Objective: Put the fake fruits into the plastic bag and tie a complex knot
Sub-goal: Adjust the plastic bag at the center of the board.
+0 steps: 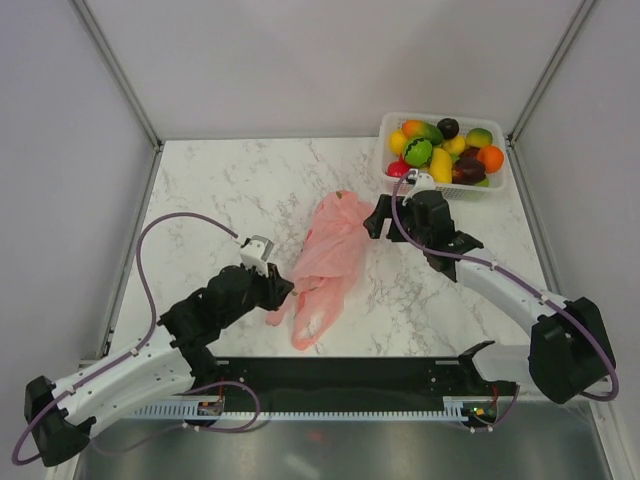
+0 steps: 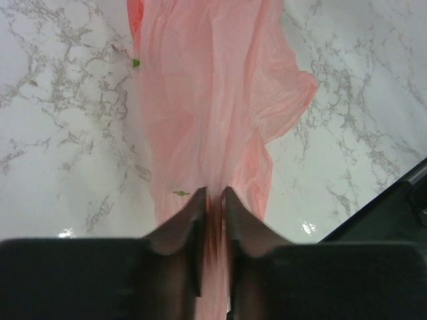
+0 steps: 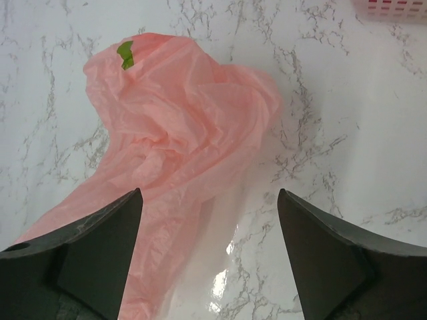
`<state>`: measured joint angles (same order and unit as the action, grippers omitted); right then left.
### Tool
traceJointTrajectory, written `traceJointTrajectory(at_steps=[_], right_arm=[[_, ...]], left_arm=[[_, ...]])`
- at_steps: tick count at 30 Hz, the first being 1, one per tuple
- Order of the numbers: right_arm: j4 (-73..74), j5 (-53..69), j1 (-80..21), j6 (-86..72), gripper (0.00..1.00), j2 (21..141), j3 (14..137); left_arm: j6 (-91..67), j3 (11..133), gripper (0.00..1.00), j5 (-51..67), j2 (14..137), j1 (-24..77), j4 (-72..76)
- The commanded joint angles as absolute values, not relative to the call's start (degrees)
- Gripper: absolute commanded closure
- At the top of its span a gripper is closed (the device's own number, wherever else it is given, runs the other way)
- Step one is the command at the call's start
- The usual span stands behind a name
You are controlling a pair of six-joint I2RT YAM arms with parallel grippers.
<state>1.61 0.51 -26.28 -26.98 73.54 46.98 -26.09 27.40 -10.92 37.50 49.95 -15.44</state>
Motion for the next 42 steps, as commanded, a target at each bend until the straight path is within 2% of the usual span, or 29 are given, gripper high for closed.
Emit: traceJointTrajectory(at_steps=[1, 2, 3, 9, 13, 14, 20, 23, 29, 34, 36, 37, 38, 39, 42], right_arm=[[-4.7, 2.5, -26.4, -28.3, 0.09, 73.5, 44.7], [-5.2, 2.5, -26.5, -28.5, 0.09, 74.0, 44.6], [-5.9, 2.4, -26.5, -28.7, 0.09, 75.1, 44.6], [-10.3, 0.4, -26.5, -30.8, 0.1, 77.0, 42.4], [-13.0, -1.9, -26.5, -32.7, 0.13, 76.4, 39.7], [-13.3, -2.9, -26.5, -33.7, 0.13, 75.4, 38.4], [-10.7, -16.2, -26.4, -35.9, 0.14, 67.1, 33.0], [-7.5, -21.6, -25.1, -36.7, 0.14, 62.7, 32.5], [-3.6, -22.3, -21.5, -36.8, 0.14, 53.1, 30.1], [-2.6, -21.4, -21.0, -35.9, 0.14, 49.9, 30.0], [-2.7, -20.5, -20.9, -35.6, 0.15, 50.0, 30.0], [-2.8, -20.1, -20.9, -35.5, 0.15, 50.2, 30.0], [-3.0, -19.7, -21.0, -35.2, 0.15, 50.4, 29.9], [-3.2, -19.4, -20.9, -34.8, 0.15, 50.6, 30.0], [-2.6, -19.7, -20.7, -33.8, 0.16, 50.7, 30.1]], left_arm=[[-28.1, 29.2, 0.6, -10.9, 36.1, 49.9, -17.1], [-28.0, 29.4, 0.45, -9.8, 35.9, 50.0, -17.7], [-28.0, 29.7, 0.26, -9.4, 35.5, 49.9, -17.9], [-26.7, 36.5, 0.08, -11.2, 35.8, 50.0, -19.2], [-23.0, 46.1, 0.04, -14.3, 48.3, 49.8, -19.1], [-21.1, 50.6, 0.03, -14.7, 54.5, 49.5, -18.8], [-14.5, 66.5, 0.02, -14.3, 75.2, 47.7, -18.0], [-12.1, 70.9, 0.02, -12.7, 83.0, 47.7, -16.6], [-11.5, 74.4, 0.02, -15.9, 94.0, 45.8, -15.4], [-12.5, 77.0, 0.14, -10.3, 99.6, 41.7, -14.7], [-12.0, 78.7, 0.37, -6.4, 103.1, 40.6, -14.6], [-11.9, 80.0, 0.54, -1.8, 103.9, 39.5, -14.6], [-12.0, 80.3, 0.94, -0.3, 104.4, 38.9, -14.4], [-12.1, 80.2, 0.98, 2.4, 104.2, 38.5, -13.7], [-13.7, 76.6, 0.98, 12.8, 99.6, 37.2, -9.6]])
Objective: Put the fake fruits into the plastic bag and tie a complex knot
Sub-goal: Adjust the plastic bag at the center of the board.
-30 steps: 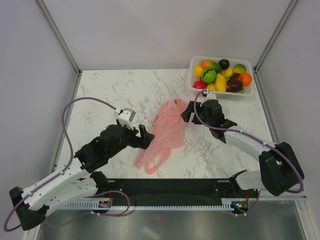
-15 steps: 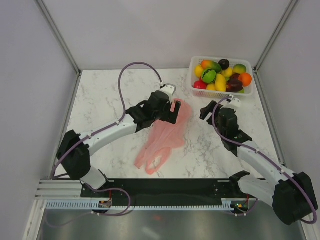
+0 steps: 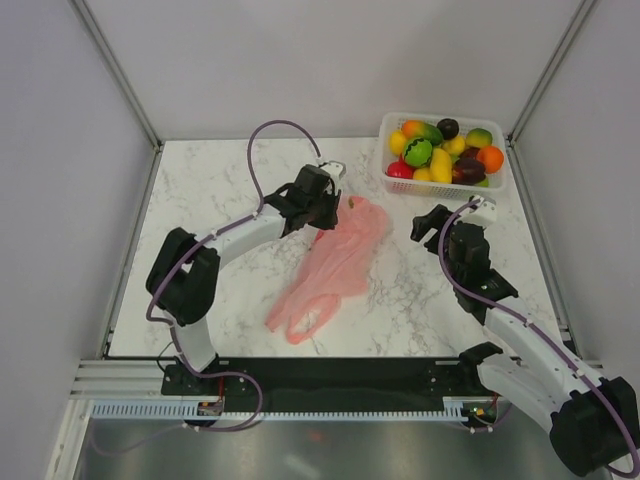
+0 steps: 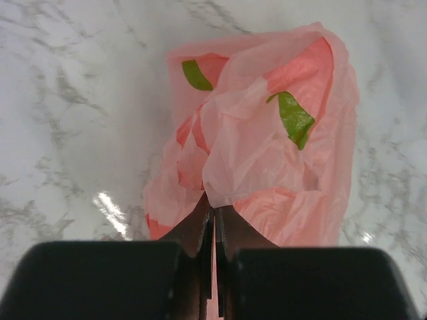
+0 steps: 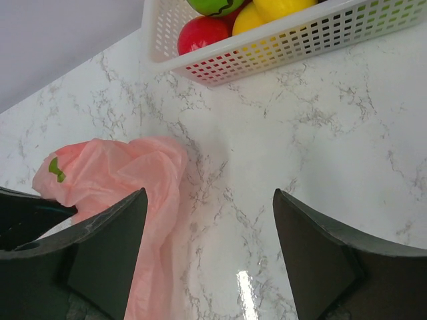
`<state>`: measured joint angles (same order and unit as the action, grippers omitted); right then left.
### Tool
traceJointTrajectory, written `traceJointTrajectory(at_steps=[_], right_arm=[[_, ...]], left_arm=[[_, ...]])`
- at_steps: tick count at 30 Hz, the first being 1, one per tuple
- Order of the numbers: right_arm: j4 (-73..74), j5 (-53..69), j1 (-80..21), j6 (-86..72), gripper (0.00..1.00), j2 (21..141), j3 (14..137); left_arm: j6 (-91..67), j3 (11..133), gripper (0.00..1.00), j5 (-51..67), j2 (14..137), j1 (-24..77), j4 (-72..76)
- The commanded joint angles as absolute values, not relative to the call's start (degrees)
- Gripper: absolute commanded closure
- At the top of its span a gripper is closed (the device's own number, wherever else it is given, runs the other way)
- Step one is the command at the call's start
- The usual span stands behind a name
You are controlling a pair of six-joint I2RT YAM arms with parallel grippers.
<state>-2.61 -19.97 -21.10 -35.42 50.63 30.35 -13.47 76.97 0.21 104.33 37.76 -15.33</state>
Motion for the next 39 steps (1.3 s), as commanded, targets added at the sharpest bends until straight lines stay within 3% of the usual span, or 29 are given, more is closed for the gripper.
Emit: traceJointTrajectory(at_steps=[1, 8, 13, 23, 31, 39], right_arm=[[-2.3, -20.1, -20.7, -33.7, 0.16, 50.5, 30.2], [2.8, -21.2, -19.4, -33.4, 0.16, 47.7, 32.6], [5.4, -20.9, -19.1, -33.0, 0.16, 46.8, 33.8], [3.4, -15.1, -19.1, -30.2, 0.11, 48.6, 33.4], [-4.6, -2.4, -19.1, -29.2, 0.17, 56.9, 31.9], [-17.7, 7.9, -19.1, -32.8, 0.24, 64.4, 28.4]], left_arm=[[-14.4, 73.9, 0.98, 20.9, 98.1, 37.0, -5.6], [-29.0, 73.2, 0.98, 46.1, 94.8, 37.1, -2.7], [-45.9, 62.3, 0.98, 58.2, 96.2, 28.5, 15.8], [-35.0, 57.8, 0.98, 46.4, 106.4, 24.3, 9.2], [-27.5, 58.3, 0.98, 32.4, 103.0, 23.1, -1.2], [-25.1, 57.8, 0.98, 26.8, 102.5, 22.7, -4.7]])
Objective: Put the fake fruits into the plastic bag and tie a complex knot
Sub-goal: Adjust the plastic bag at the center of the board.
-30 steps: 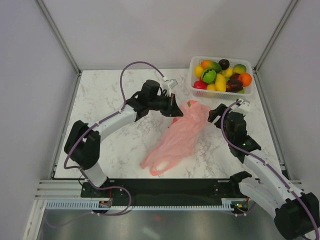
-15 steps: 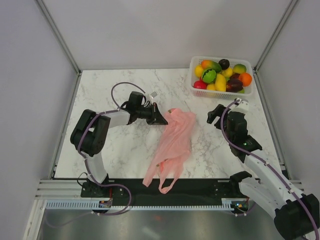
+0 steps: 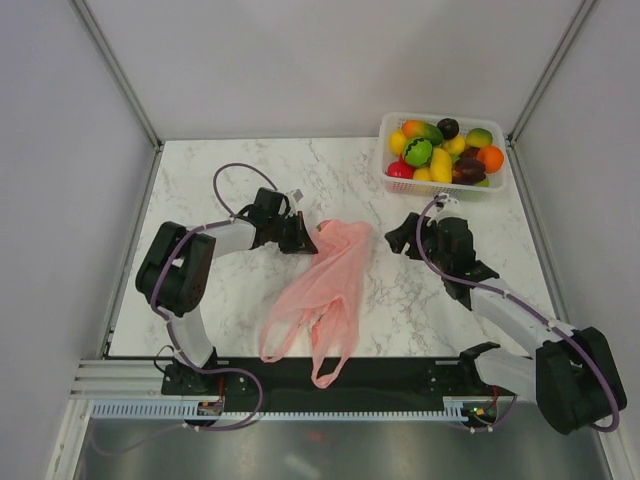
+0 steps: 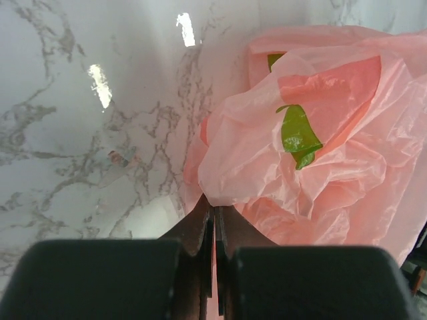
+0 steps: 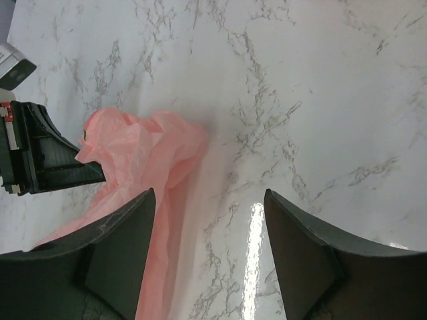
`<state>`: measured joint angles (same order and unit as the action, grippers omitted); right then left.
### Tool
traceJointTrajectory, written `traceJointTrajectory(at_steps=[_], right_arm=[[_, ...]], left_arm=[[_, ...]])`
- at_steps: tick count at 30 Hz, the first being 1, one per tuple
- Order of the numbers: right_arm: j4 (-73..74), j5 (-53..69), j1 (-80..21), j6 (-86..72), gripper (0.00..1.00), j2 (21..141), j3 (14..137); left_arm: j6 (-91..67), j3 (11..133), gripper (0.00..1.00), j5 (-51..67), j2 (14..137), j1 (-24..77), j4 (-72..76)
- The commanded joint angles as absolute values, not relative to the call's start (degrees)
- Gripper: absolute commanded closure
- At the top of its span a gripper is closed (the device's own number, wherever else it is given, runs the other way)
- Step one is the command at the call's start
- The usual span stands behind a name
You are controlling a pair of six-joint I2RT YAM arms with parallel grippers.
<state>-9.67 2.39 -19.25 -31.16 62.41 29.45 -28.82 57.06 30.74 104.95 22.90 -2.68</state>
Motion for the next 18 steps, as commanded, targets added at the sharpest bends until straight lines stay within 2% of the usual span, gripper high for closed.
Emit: traceJointTrajectory(at_steps=[1, 2, 5, 7, 8, 11, 18], right_arm=[[-18.4, 7.9, -19.1, -32.9, 0.26, 66.2, 28.0], [-19.2, 8.0, -19.1, -32.9, 0.31, 67.0, 27.9], [-19.9, 7.7, -20.2, -32.3, 0.31, 70.5, 28.6], [-20.0, 5.8, -22.7, -31.6, 0.29, 72.8, 29.9], [-20.5, 5.3, -23.6, -31.7, 0.24, 73.5, 30.3], [-20.5, 3.3, -27.0, -32.3, 0.18, 76.6, 32.6], [-15.1, -9.9, -33.8, -33.2, 0.21, 86.5, 41.1]], left_arm=[[-24.8, 57.8, 0.98, 25.8, 102.4, 22.5, -5.1], [-24.4, 58.0, 0.98, 25.3, 102.4, 22.5, -5.4], [-23.4, 58.4, 0.98, 23.8, 102.7, 22.5, -6.6], [-23.2, 58.2, 0.98, 23.6, 102.9, 22.6, -6.7], [-23.1, 58.1, 0.98, 23.6, 102.9, 22.5, -6.7], [-22.5, 57.8, 0.98, 23.3, 102.6, 22.5, -6.9], [-21.4, 57.4, 0.98, 22.6, 102.4, 22.5, -7.5]])
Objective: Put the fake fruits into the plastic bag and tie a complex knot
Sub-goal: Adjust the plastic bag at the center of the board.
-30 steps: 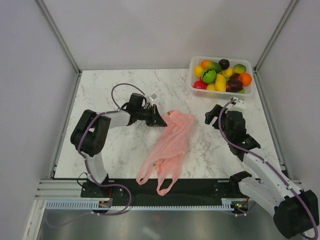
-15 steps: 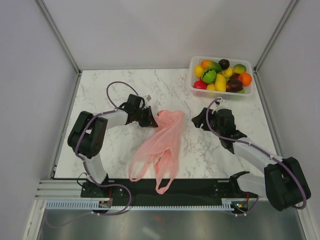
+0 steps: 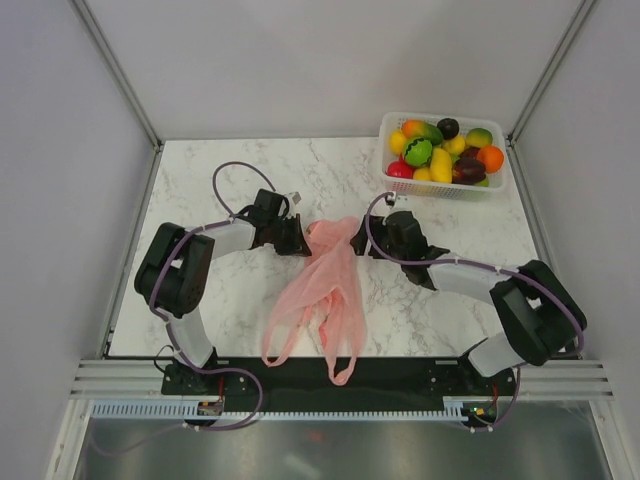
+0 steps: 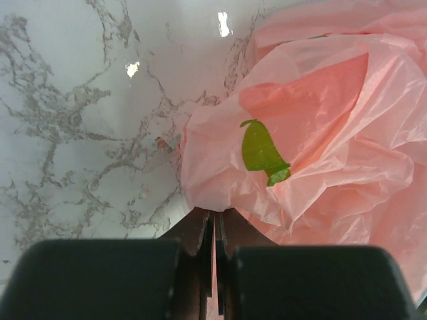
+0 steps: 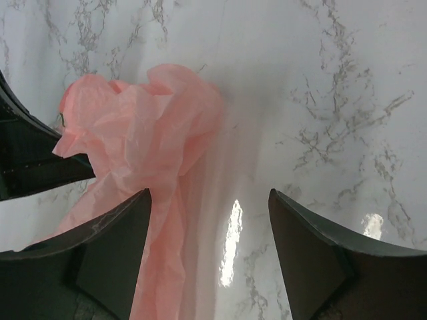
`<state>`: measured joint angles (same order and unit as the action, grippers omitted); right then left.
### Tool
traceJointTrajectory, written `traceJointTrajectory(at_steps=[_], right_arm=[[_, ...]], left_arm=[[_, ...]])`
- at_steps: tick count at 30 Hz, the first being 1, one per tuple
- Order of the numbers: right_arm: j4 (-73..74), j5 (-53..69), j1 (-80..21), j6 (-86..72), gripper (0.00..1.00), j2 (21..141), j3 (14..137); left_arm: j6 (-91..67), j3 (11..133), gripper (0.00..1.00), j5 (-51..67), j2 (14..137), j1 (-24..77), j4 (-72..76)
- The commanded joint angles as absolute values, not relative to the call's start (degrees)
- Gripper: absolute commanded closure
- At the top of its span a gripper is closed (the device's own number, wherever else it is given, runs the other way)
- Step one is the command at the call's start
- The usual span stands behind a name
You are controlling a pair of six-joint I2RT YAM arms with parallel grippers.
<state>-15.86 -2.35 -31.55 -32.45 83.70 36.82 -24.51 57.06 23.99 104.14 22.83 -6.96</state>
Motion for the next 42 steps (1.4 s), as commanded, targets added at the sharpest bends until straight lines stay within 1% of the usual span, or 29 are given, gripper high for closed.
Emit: traceJointTrajectory(at_steps=[1, 7, 10, 13, 14, 15, 16, 19, 20, 22, 26, 27, 30, 31, 32, 33, 34, 35, 36, 42], right_arm=[[-15.4, -10.0, -34.5, -33.1, 0.21, 88.8, 41.7], [-13.2, -13.7, -40.2, -32.4, 0.22, 97.8, 49.6], [-11.7, -16.2, -43.1, -32.3, 0.25, 101.3, 52.6], [-10.7, -16.8, -44.6, -33.3, 0.3, 104.0, 54.2], [-10.7, -16.8, -44.7, -33.5, 0.39, 104.2, 54.3], [-10.7, -16.9, -44.9, -33.8, 0.43, 104.4, 53.9], [-11.5, -16.1, -45.0, -34.5, 0.52, 104.3, 53.5], [-13.6, -13.1, -45.1, -35.8, 0.63, 103.4, 51.5], [-13.7, -13.2, -45.1, -36.2, 0.8, 103.1, 51.3], [-11.0, -16.1, -45.0, -36.4, 1.0, 101.3, 51.0], [-2.2, -28.4, -44.9, -34.6, 1.0, 96.9, 51.2], [-0.3, -34.5, -44.9, -34.0, 1.0, 95.3, 51.6], [6.6, -44.9, -44.6, -32.3, 0.99, 93.0, 51.5], [8.7, -46.7, -44.4, -32.0, 0.92, 92.5, 51.3], [9.6, -48.1, -43.9, -31.7, 0.88, 91.9, 51.1], [10.2, -49.1, -43.8, -31.3, 0.81, 91.0, 50.6], [10.5, -51.0, -43.7, -31.0, 0.63, 90.4, 50.3], [10.8, -51.4, -43.7, -30.9, 0.59, 89.9, 49.9], [10.7, -51.6, -43.5, -30.4, 0.57, 89.1, 49.4], [11.2, -50.5, -41.9, -29.8, 0.54, 88.1, 48.4]], left_arm=[[-21.4, 57.3, 0.98, 22.8, 102.5, 22.6, -7.5], [-20.6, 57.5, 0.98, 22.8, 102.9, 22.8, -7.8], [-20.3, 57.6, 0.98, 22.9, 103.3, 22.8, -7.9], [-20.3, 57.6, 0.98, 22.9, 103.6, 22.8, -7.9], [-20.3, 57.6, 0.98, 22.9, 103.5, 22.8, -7.9], [-20.2, 57.4, 0.98, 22.6, 103.4, 22.8, -7.9], [-20.2, 57.3, 0.98, 22.3, 102.9, 22.9, -7.8], [-20.1, 57.0, 0.98, 21.9, 102.1, 22.8, -7.6], [-20.2, 57.0, 0.98, 22.1, 102.0, 22.8, -7.4], [-20.1, 56.6, 0.98, 22.0, 101.4, 22.8, -7.3], [-19.5, 55.1, 0.98, 19.6, 98.6, 22.8, -7.0], [-19.5, 54.6, 0.98, 18.2, 98.0, 22.8, -7.0], [-19.2, 53.8, 0.98, 16.4, 95.5, 22.8, -7.1], [-19.2, 53.6, 0.98, 15.8, 95.0, 22.8, -7.1], [-19.2, 53.2, 0.98, 15.4, 94.4, 22.8, -7.0], [-19.1, 52.9, 0.98, 14.3, 93.2, 22.9, -7.0], [-19.1, 52.6, 0.98, 13.7, 92.7, 22.9, -7.0], [-19.0, 52.2, 0.98, 13.1, 92.2, 22.8, -6.9], [-18.7, 51.9, 0.98, 12.3, 91.5, 22.8, -6.8], [-17.9, 51.1, 0.98, 10.4, 90.4, 22.7, -6.9]])
